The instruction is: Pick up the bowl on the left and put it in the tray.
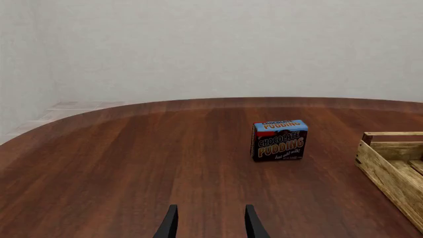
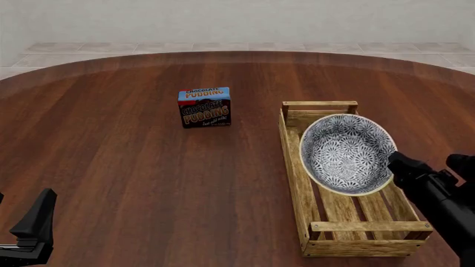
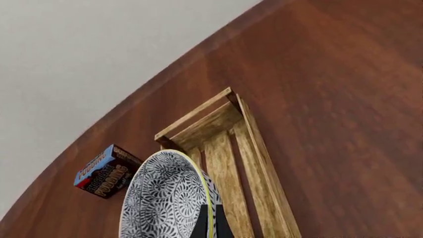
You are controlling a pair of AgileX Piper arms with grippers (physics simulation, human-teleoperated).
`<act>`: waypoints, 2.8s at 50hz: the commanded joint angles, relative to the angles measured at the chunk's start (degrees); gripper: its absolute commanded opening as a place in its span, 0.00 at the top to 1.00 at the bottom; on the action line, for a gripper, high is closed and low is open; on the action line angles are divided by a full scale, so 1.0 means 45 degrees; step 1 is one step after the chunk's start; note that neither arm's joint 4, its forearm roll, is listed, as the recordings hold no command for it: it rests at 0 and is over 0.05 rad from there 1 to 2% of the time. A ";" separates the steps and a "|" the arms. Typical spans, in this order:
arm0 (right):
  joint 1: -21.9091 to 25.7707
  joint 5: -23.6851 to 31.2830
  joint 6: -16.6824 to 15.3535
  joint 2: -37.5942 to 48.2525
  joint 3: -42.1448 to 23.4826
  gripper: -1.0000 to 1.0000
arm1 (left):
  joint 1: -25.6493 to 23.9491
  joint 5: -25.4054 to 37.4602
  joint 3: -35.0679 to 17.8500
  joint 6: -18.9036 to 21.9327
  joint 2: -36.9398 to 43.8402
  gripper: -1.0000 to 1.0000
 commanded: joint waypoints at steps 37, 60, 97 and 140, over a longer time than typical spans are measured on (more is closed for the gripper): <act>-0.0059 -0.1188 0.0344 0.1106 0.0318 1.00 | 0.0000 0.0000 0.0000 0.0000 0.0000 0.00; -0.0106 -0.1661 0.0272 0.1653 0.0323 1.00 | 0.0000 0.0000 0.0000 0.0000 0.0000 0.00; -0.0220 -0.2096 0.0132 0.2358 0.0215 1.00 | 0.0000 0.0000 0.0000 0.0000 0.0000 0.00; -0.0289 -0.2783 -0.0027 0.3407 0.0037 1.00 | 0.0000 0.0000 0.0000 0.0000 0.0000 0.00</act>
